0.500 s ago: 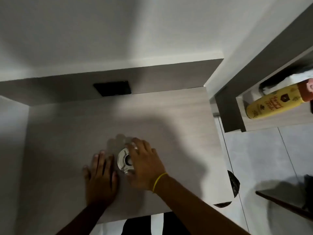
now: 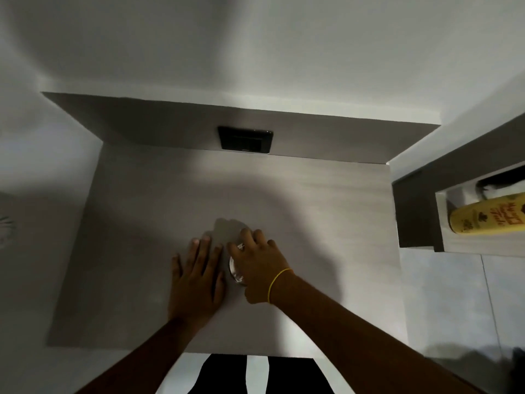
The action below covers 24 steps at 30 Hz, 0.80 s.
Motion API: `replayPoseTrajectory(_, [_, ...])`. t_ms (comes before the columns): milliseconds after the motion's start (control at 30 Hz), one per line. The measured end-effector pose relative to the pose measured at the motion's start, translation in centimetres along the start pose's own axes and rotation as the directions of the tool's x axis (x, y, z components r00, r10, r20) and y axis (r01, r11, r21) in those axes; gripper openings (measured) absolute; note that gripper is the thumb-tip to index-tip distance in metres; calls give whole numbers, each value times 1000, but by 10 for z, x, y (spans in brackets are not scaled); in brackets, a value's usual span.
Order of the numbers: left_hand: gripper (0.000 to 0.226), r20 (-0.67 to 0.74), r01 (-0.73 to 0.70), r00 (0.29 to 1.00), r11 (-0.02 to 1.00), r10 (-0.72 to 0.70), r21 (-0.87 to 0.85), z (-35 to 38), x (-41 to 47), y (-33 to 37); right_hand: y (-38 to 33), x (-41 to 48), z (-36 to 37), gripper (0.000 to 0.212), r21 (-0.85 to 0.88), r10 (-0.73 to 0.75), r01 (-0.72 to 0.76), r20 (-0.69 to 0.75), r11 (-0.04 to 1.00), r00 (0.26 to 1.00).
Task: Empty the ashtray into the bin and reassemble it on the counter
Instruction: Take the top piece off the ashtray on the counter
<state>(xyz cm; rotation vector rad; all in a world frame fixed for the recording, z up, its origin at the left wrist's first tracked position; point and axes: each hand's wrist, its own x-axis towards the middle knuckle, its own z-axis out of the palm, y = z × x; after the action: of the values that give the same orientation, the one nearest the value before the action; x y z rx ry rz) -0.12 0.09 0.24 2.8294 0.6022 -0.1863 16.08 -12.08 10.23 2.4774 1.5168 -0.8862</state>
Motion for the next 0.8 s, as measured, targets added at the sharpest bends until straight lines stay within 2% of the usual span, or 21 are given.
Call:
replayPoseTrajectory(233, [66,-15,1,1000,1000,-1,7,-3,-1,1,-1,-1,9,117,-15,-18,18,-7,1000,1000])
replayPoseTrajectory(533, [67,-57,-13,998,1000,12,-22,4,-2,-4,-1,-12,9,107,74,-15,19,-63,997,998])
replayPoseTrajectory(633, [67,-70,-23,997,1000,22,-12,7,-2,-6,9,-23,5,103,186,61,-37,-125,982,990])
replayPoseTrajectory(800, [66,-87,-16,996,1000,16,2,7,-3,-4,47,-49,9,95,363,278,-201,-171,910,945])
